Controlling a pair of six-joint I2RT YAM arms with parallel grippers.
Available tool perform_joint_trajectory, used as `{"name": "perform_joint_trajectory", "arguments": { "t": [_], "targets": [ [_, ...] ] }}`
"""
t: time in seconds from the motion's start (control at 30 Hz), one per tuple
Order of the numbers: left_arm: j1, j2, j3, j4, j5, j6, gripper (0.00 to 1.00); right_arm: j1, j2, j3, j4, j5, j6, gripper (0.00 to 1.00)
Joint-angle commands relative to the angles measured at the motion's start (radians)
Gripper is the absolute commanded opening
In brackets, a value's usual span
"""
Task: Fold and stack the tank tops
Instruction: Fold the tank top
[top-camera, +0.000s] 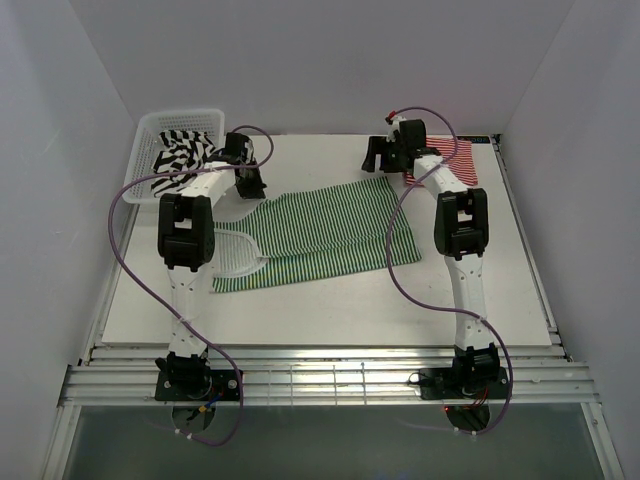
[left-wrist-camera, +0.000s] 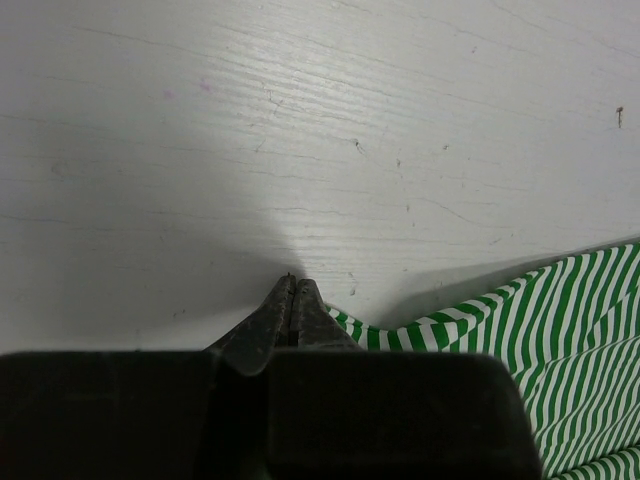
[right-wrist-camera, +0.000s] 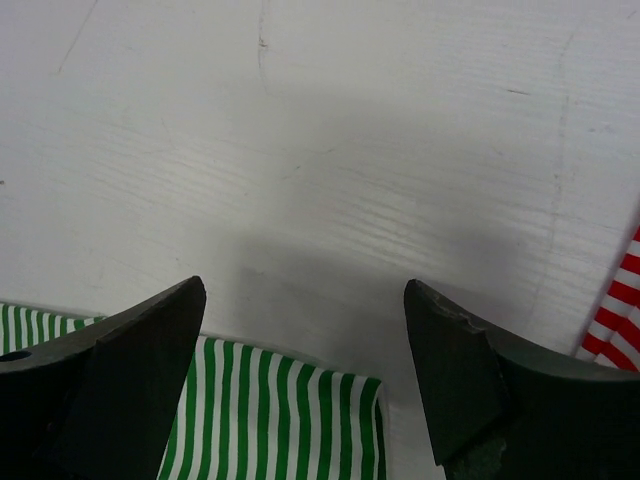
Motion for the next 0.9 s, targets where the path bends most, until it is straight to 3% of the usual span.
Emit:
{"name": "perform_joint_trajectory", "arguments": {
  "t": [0.0,0.17,0.37,0.5,0.67,0.7,0.87],
  "targets": [
    [-0.007,-0.01,-0.025,-0.009,-0.022,0.01,0.0,0.002,-0.043,-0.057,-0.003,0.05,0.017,0.85],
    [-0.007,-0.026,-0.033,0.007,-0.036,0.01,0.0,-0.001,-0.08,-0.123,-0.056,0.088,0.0,0.76],
    [-0.007,-0.036,-0.042,0.028,-0.052,0.01,0.0,-0.001,-0.095,-0.148,-0.093,0.107,-0.009,0.57],
    [-0.007,-0.035,-0.039,0.036,-0.047,0.016,0.0,-0.001,-0.105,-0.149,-0.092,0.14,-0.009,0.38],
    [-0.008,-0.038,-0.036,0.04,-0.046,0.019,0.0,-0.001,-0.108,-0.132,-0.093,0.188,-0.032,0.22],
    [-0.008,-0.038,-0.036,0.043,-0.046,0.019,0.0,-0.002,-0.111,-0.128,-0.093,0.194,-0.037,0.09],
    [-0.008,-0.055,-0.039,0.051,-0.023,0.022,0.0,-0.002,-0.122,-0.103,-0.081,0.16,-0.089,0.08]
  ]
}}
